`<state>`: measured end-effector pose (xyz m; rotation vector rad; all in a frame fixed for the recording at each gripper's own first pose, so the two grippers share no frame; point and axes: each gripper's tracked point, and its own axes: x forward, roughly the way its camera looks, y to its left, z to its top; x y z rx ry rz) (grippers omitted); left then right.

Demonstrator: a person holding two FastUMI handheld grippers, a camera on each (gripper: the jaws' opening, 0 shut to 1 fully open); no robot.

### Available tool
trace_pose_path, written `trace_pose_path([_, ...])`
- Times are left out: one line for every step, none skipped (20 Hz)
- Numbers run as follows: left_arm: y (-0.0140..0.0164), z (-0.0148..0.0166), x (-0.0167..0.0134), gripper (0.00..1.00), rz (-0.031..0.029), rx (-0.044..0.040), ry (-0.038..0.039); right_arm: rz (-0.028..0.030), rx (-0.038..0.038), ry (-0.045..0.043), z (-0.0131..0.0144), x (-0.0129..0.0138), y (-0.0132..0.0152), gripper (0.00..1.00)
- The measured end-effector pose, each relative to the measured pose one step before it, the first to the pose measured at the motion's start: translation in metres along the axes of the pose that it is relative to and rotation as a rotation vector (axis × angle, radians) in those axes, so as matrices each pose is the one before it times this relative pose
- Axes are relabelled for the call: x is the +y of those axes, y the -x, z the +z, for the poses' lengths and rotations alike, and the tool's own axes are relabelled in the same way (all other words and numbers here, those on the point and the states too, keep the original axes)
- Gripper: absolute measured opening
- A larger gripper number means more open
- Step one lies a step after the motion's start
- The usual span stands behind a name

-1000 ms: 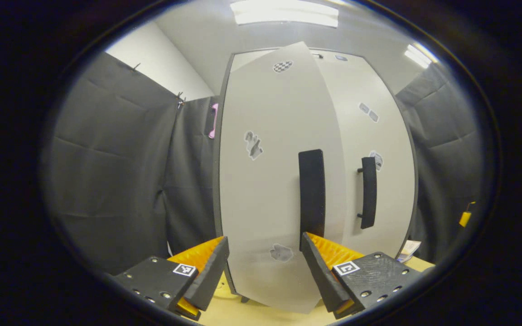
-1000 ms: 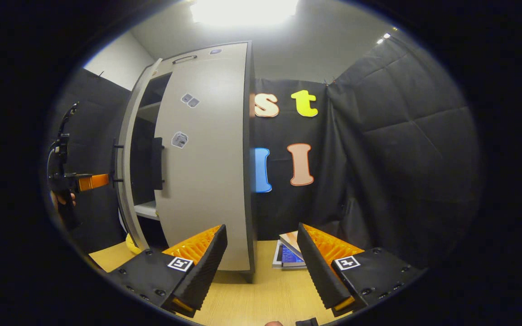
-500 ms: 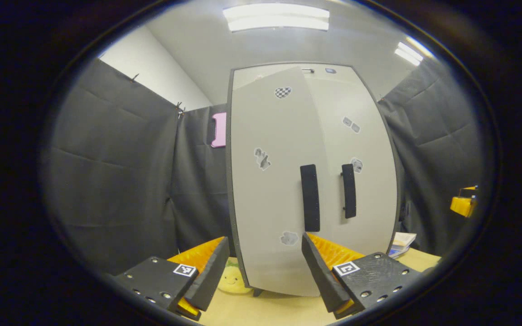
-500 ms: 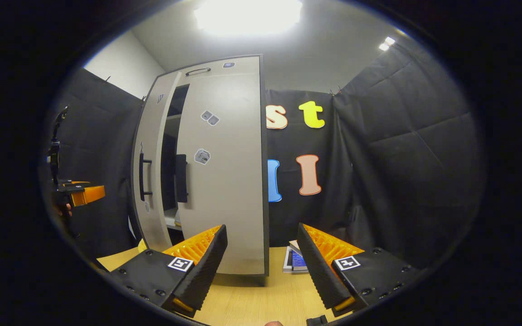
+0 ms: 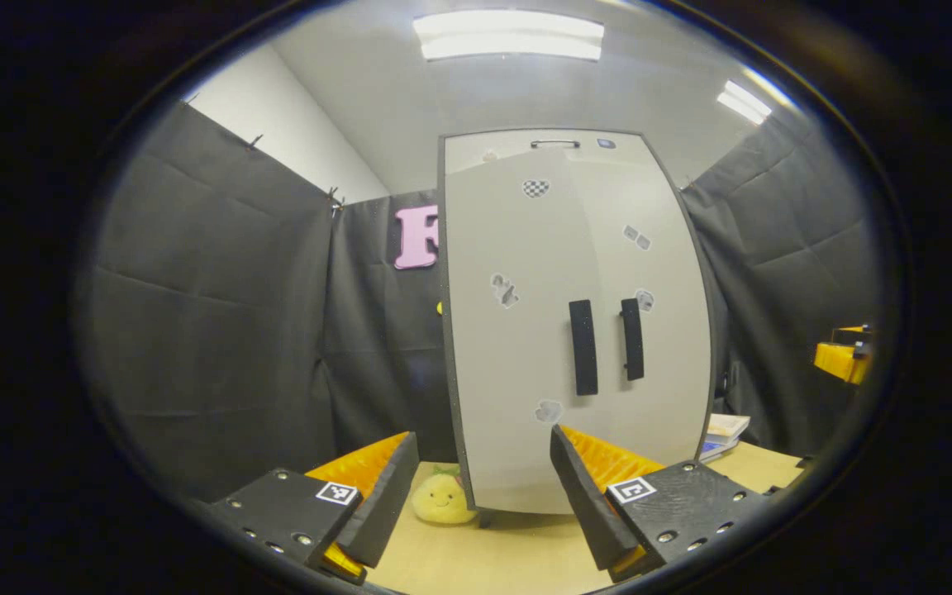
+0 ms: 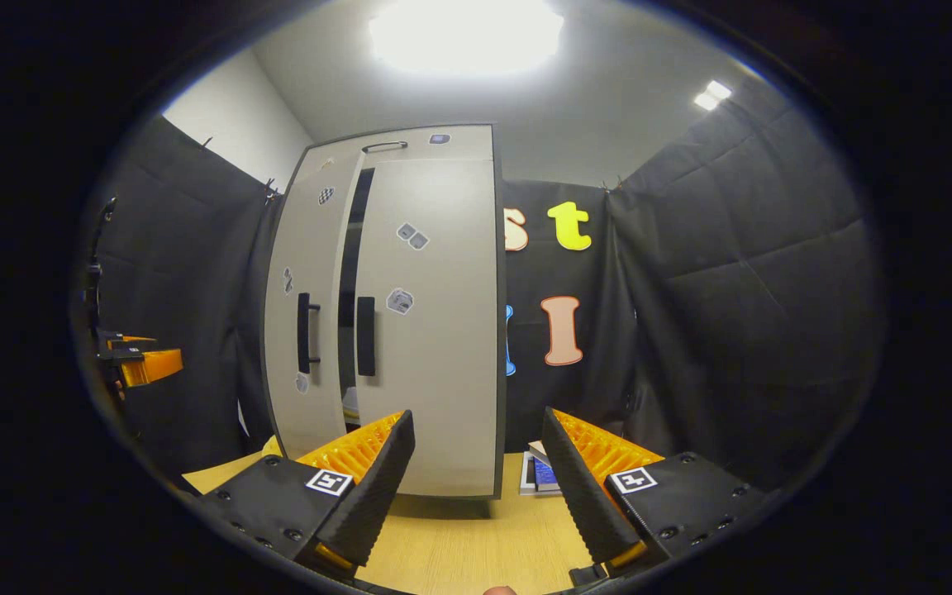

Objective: Grab one shoe with the right hand and put it into the shoe cabinet, grab the other shoe with the left hand and put it into the shoe cabinet; then close the right door with the right hand and the left door with the left hand.

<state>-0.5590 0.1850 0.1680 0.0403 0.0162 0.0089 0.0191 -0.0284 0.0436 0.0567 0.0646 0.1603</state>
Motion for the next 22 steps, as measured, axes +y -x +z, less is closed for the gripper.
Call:
trace_pose_path([0.00579,-0.00246,0.00418,0.93,0.00106,0.00544,0.00087,-0.00396,-0.00094,0.00022,0.00058,0.00181,0.00454,0.98])
trace_pose_path([0.00611,-0.00237,0.00503,0.93,0.00132,0.00409,0.00251,-0.00287,0.00102,-0.00026,-0.00052,0.00088,0.00344,0.97])
trace_pose_path([0.00495,-0.00218,0.00341,0.93,0.00022,0.00470,0.00350,-0.00163,0.00255,-0.00132,-0.00093,0.00211,0.00347,0.97])
trace_pose_path([0.00426,-0.00312,0.00431,0.93,0.00121,0.00357,0.00407,-0.00072,0.00019,-0.00081,-0.00022,0.00195,0.00371,0.97])
trace_pose_path([0.00299,-0.00230,0.00370,0.93,0.00138,0.00384,0.00219,-0.00294,0.00202,0.00181,0.00014,0.00164,0.00429,0.97])
trace_pose_path([0.00253,-0.00288,0.00426,0.93,0.00216,0.00403,0.00134,-0.00176,0.00057,0.00305,-0.00141,0.00123,0.00222,0.97])
trace_pose_path([0.00195,-0.00145,0.00261,0.93,0.00095,0.00349,0.00093,-0.00210,-0.00068,0.00228,-0.00002,0.00176,0.00249,0.93])
trace_pose_path([0.00236,-0.00177,0.00321,0.93,0.00025,0.00325,0.00144,-0.00145,-0.00156,0.00273,0.00025,0.00129,0.00143,0.98])
trace_pose_path([0.00226,-0.00004,0.00171,0.93,-0.00050,0.00043,0.00135,-0.00214,0.00215,0.00377,0.00002,0.00086,0.00175,0.98])
trace_pose_path([0.00261,-0.00050,0.00244,0.93,0.00098,-0.00098,0.00109,-0.00365,0.00023,0.00117,-0.00055,0.00000,0.00083,0.97])
trace_pose_path([0.00089,0.00017,0.00172,0.93,0.00045,-0.00113,0.00103,-0.00275,-0.00259,-0.00157,0.00150,0.00060,0.00116,0.98])
trace_pose_path([0.00008,-0.00009,0.00196,1.00,0.00094,-0.00130,0.00028,-0.00223,-0.00318,-0.00248,0.00106,0.00095,0.00081,0.97])
trace_pose_path([0.00036,0.00134,0.00046,1.00,-0.00107,-0.00042,0.00102,-0.00259,-0.00321,-0.00096,0.00108,-0.00026,0.00108,0.97])
trace_pose_path([0.00017,0.00058,0.00080,1.00,-0.00237,-0.00124,-0.00063,-0.00317,-0.00295,0.00106,0.00131,0.00028,0.00110,0.93])
trace_pose_path([-0.00022,0.00074,0.00042,1.00,-0.00022,-0.00061,-0.00283,-0.00421,-0.00339,0.00088,0.00127,-0.00096,0.00094,0.93])
trace_pose_path([0.00162,0.00044,0.00134,1.00,-0.00070,-0.00226,-0.00402,-0.00272,-0.00244,-0.00022,0.00058,-0.00057,0.00032,0.93])
trace_pose_path([0.00056,0.00096,-0.00039,1.00,-0.00106,-0.00150,-0.00401,-0.00135,-0.00228,-0.00143,0.00079,0.00008,0.00119,0.98])
trace_pose_path([0.00114,-0.00013,0.00040,1.00,-0.00054,-0.00007,-0.00222,-0.00163,-0.00192,-0.00146,-0.00006,-0.00043,0.00080,0.97])
trace_pose_path([0.00096,-0.00014,-0.00160,1.00,-0.00344,0.00126,-0.00249,-0.00183,-0.00184,-0.00126,0.00106,-0.00085,0.00055,0.97])
trace_pose_path([0.00181,-0.00009,0.00065,1.00,-0.00096,0.00071,-0.00175,-0.00231,-0.00072,-0.00001,0.00010,-0.00058,0.00044,0.97])
trace_pose_path([0.00001,0.00008,-0.00151,1.00,-0.00216,0.00083,-0.00022,-0.00274,-0.00046,0.00045,0.00077,-0.00094,0.00040,0.97])
trace_pose_path([0.00239,0.00016,0.00052,0.93,-0.00132,0.00066,0.00087,-0.00189,-0.00199,0.00122,0.00025,-0.00089,0.00021,0.93])
